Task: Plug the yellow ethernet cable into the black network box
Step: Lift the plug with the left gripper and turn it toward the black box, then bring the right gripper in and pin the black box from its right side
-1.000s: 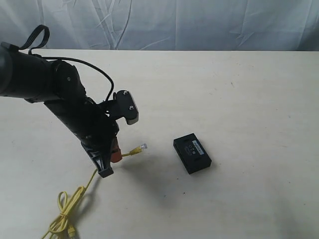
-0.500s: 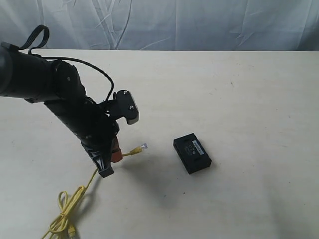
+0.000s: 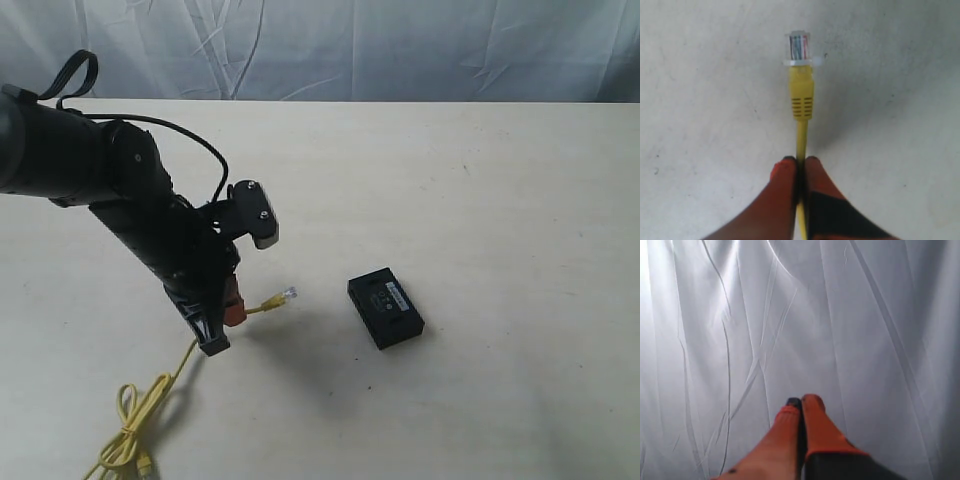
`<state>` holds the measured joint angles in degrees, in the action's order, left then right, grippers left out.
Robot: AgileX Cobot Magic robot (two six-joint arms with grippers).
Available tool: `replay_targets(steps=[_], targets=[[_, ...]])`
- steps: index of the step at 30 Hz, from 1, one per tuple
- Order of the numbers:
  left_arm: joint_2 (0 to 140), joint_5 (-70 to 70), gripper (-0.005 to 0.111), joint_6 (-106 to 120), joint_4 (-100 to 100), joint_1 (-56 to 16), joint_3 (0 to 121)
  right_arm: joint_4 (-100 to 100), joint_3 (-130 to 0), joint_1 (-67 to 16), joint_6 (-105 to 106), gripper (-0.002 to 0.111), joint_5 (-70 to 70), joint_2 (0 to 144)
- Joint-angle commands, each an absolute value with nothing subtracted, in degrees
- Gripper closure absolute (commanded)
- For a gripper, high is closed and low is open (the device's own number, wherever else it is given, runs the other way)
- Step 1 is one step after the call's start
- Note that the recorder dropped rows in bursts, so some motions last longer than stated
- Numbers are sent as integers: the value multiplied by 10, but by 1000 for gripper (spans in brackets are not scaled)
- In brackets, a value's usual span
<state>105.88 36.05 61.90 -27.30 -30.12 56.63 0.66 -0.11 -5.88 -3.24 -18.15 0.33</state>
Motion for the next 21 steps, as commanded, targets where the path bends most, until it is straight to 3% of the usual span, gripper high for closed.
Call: replay_targets(steps=[1, 5, 14, 21], targets=[[1054, 360, 107, 614, -291, -309, 563, 65, -28, -60, -27, 109, -60, 12], [1054, 358, 107, 612, -291, -333, 565, 67, -101, -60, -27, 109, 46, 105], [1093, 350, 107, 494, -213, -381, 615, 187, -297, -60, -14, 109, 223, 459], [1143, 350, 107, 479, -216, -384, 658, 458, -393, -94, 307, 109, 280, 815]])
